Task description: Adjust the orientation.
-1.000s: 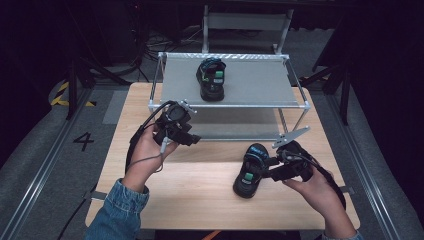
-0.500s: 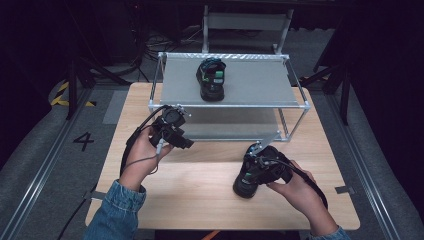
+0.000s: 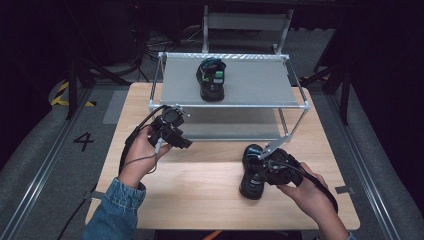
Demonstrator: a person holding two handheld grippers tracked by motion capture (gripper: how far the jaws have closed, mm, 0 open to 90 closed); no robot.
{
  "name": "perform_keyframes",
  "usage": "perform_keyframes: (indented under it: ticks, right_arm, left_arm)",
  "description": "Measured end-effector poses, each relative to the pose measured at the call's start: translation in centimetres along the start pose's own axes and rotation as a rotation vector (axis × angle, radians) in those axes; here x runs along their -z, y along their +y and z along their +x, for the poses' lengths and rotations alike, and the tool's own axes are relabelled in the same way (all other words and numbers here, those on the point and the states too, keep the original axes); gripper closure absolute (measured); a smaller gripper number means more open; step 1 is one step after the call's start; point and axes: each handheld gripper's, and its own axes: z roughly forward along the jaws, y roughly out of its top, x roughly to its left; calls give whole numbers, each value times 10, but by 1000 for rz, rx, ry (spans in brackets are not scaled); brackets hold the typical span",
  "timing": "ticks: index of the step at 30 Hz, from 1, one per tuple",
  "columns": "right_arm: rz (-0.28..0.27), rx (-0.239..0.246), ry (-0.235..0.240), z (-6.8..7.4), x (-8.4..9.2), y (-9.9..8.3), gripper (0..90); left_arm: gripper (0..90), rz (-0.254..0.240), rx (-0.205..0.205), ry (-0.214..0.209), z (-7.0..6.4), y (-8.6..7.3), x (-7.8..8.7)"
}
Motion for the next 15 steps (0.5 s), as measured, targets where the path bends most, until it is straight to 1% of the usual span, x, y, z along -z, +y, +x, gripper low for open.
perform_keyframes:
  ticks: [1,3,5,6,8,10,11,13,15]
  right_arm:
    - [4,-7,-7,-1,2,-3,863]
    - [1,-9,-13,-3,5,-7,861]
    - [4,-15,-8,-6,8,-13,861]
    - [9,-23,1,-7,9,-16,861]
    - [14,-33,1,-9,11,-19,860]
    - [28,-39,9,-11,12,-21,857]
    - [32,-37,6,-11,11,-21,850]
    - [14,-42,37,-12,12,-22,772]
    - [-6,-39,38,-12,14,-22,708]
  left_arm:
    - [457,6,-5,-2,1,0,0]
    - [457,11,-1,-2,4,0,-3]
    - [457,22,6,-6,5,0,-5]
    - [457,26,1,-5,6,0,-5]
    - [457,31,-2,-6,7,0,-7]
    - [457,34,4,-4,7,0,-7]
    - [457,39,10,-2,7,-1,-7]
    - [456,43,7,1,8,-2,-8]
    - [450,44,12,5,9,-3,-7]
